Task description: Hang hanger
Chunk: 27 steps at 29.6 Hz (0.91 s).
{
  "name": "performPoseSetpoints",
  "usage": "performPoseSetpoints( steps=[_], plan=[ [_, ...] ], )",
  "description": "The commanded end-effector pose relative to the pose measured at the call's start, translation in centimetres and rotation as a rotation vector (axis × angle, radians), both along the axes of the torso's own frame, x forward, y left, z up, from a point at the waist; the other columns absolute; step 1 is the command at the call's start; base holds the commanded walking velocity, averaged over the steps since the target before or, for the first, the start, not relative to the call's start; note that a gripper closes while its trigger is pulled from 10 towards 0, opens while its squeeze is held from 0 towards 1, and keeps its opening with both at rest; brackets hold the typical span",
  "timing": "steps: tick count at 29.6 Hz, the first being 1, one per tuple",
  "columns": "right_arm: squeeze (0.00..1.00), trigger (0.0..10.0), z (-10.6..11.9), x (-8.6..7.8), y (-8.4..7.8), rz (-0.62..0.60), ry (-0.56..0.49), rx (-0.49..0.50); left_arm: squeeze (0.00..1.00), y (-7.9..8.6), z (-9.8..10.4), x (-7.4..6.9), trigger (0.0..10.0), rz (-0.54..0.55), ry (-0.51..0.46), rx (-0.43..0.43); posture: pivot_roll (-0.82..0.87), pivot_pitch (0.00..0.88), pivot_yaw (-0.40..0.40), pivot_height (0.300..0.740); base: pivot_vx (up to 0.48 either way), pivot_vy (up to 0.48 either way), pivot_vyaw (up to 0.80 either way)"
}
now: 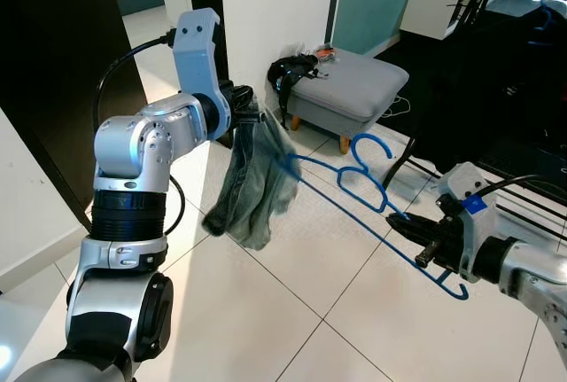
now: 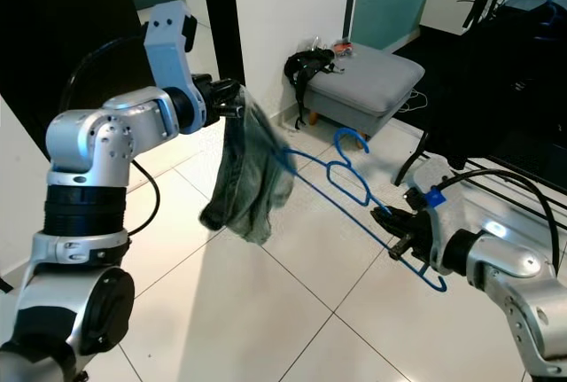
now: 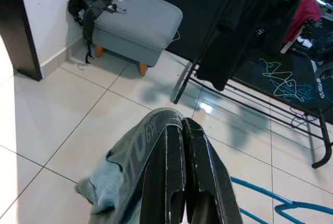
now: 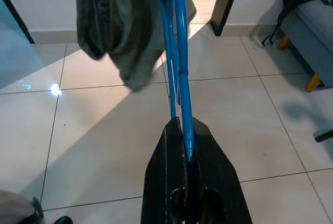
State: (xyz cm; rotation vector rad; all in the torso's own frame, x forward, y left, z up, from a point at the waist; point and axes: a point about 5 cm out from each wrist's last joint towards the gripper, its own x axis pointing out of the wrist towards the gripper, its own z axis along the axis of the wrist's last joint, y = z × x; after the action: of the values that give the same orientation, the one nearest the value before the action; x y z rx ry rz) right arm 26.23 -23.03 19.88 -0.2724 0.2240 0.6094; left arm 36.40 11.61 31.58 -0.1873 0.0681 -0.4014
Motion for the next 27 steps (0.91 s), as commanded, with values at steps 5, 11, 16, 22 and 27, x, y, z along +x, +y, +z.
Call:
performPoseSetpoints(
  steps=[5,11,16,22,27],
  plan=[
    [0.00,10.0,0.4,0.6,-0.7,-0.068,-0.026,-0.004,0.00,0.1,1.0,-0.4,10.0,-0.009,-0.027,0.001,-0.04,0.095,0.015,0.740,0.000,0.000,0.00],
    [0.00,10.0,0.6,1.1,-1.3,-0.128,-0.035,-0.006,0.00,0.1,0.9,-0.4,10.0,-0.008,-0.025,0.000,-0.04,0.094,0.014,0.740,0.000,0.000,0.00],
    [0.00,10.0,0.4,-0.7,-0.8,0.006,0.053,0.003,0.00,0.3,0.1,0.1,10.0,0.067,0.023,-0.031,-0.04,0.092,0.014,0.740,0.000,0.000,0.00],
    [0.00,10.0,-0.1,-3.1,-1.6,0.098,0.170,-0.031,0.00,0.6,0.2,0.2,10.0,0.090,0.030,-0.049,-0.05,0.090,0.014,0.740,0.000,0.000,0.00],
    [0.00,10.0,-0.7,-4.4,-1.9,0.131,0.258,-0.050,0.00,0.6,0.4,0.2,10.0,0.096,0.024,-0.054,-0.05,0.088,0.017,0.740,0.000,0.000,0.00]
  ],
)
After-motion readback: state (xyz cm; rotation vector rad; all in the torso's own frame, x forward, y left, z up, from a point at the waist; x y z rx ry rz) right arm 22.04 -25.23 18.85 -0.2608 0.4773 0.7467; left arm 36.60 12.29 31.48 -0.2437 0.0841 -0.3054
